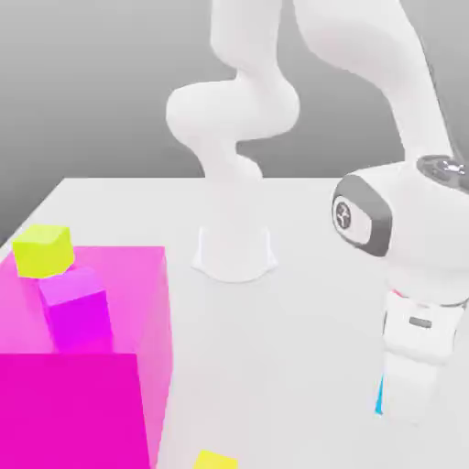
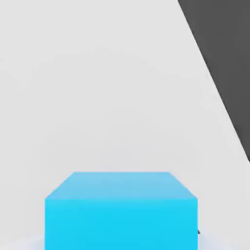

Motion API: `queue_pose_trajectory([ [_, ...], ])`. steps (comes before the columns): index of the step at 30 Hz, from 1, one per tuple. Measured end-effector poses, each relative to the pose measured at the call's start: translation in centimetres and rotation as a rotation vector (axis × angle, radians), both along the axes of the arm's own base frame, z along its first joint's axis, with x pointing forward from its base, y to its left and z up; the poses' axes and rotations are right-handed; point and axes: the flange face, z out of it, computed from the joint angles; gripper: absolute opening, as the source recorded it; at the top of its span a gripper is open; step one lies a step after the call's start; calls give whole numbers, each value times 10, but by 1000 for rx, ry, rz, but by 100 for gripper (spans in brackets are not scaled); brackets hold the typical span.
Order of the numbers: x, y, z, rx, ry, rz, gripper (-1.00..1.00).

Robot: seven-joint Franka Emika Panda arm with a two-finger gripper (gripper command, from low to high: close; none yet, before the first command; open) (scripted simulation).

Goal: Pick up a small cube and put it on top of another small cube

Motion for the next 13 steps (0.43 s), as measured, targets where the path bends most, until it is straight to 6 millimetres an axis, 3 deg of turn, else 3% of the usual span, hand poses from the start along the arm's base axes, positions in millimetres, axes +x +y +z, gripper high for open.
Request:
queue_pose_trajectory([
  [5, 35, -124, 24, 4, -1, -264, -100],
  [6, 39, -145, 21, 6, -3, -308, -100],
  [9, 42, -164, -13, 7, -4, -347, -100],
  [10, 42, -166, -25, 7, -4, -350, 100],
  [13, 42, -166, -25, 7, -4, -350, 100],
])
